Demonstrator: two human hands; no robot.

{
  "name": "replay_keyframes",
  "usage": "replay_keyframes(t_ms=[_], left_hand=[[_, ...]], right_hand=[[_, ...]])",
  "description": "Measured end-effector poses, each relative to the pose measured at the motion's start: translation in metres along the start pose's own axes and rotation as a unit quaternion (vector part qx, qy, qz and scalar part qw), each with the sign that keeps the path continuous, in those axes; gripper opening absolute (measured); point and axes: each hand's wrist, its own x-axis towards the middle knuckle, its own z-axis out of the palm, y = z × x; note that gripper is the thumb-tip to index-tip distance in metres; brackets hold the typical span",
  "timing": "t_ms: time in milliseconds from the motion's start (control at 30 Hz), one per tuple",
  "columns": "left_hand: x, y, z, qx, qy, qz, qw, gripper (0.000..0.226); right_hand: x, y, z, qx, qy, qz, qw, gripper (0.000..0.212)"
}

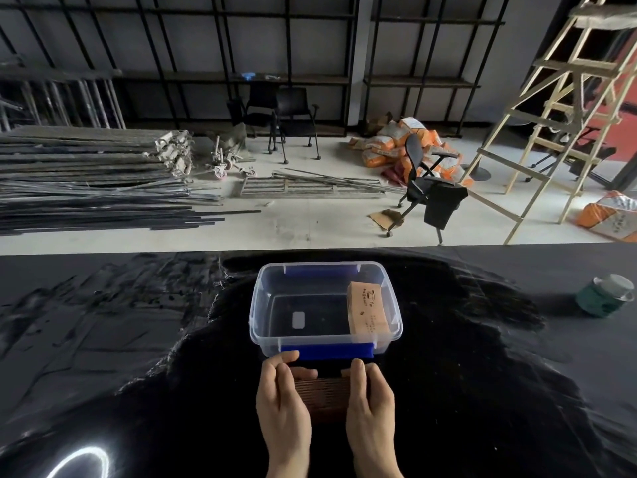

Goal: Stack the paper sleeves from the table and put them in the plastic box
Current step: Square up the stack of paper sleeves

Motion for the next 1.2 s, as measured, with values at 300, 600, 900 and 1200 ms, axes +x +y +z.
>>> replay_keyframes(t_ms=[300,600,900,1200], left_hand=[[0.003,-0.008,0.001,0.026,0.007,0.018,0.999,0.030],[0.005,-0.012,-0.016,0.117,-0.089,0.055,0.988,0.025],[0.015,0.037,-0.033,0.503,-0.380,0.258,0.732,0.072],[0.018,0.032,-0.041,0.269,-0.291,0.119,0.910,0.045]], right_hand=[[0.003,0.002,0.003,-0.021,0.001,-0.044,0.999,0.030],[0.002,0.004,0.002,-0.036,-0.002,-0.032,0.999,0.031],[0.003,0.005,0.001,-0.021,-0.008,-0.012,1.000,0.032],[-0.002,-0.024,-0.036,0.082,-0.107,0.019,0.991,0.044]])
